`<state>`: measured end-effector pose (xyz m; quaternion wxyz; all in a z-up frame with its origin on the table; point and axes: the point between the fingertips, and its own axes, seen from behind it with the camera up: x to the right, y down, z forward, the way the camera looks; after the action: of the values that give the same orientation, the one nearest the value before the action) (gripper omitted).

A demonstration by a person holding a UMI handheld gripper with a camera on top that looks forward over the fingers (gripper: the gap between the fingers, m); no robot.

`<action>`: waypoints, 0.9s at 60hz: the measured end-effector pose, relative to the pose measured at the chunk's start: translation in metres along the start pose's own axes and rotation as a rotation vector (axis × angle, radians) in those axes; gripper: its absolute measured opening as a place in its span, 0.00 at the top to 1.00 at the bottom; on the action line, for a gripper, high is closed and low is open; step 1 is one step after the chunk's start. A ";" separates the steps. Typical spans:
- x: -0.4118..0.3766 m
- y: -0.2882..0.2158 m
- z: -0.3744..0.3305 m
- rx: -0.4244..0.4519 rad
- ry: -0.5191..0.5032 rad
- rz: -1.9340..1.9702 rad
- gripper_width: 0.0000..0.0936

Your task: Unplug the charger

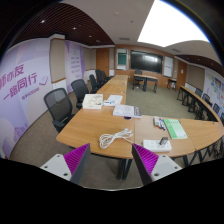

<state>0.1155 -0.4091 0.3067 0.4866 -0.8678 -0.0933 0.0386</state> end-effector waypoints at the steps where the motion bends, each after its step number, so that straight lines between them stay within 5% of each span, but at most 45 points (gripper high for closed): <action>1: 0.001 0.002 0.000 -0.005 0.001 0.002 0.08; 17: 0.073 0.091 0.059 -0.092 0.016 0.017 0.08; 31: 0.226 0.169 0.139 -0.140 0.178 0.066 0.08; 54: 0.378 0.116 0.314 0.016 0.236 0.097 0.15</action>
<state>0.4504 -0.1302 0.0529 0.4985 -0.8660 0.0071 -0.0394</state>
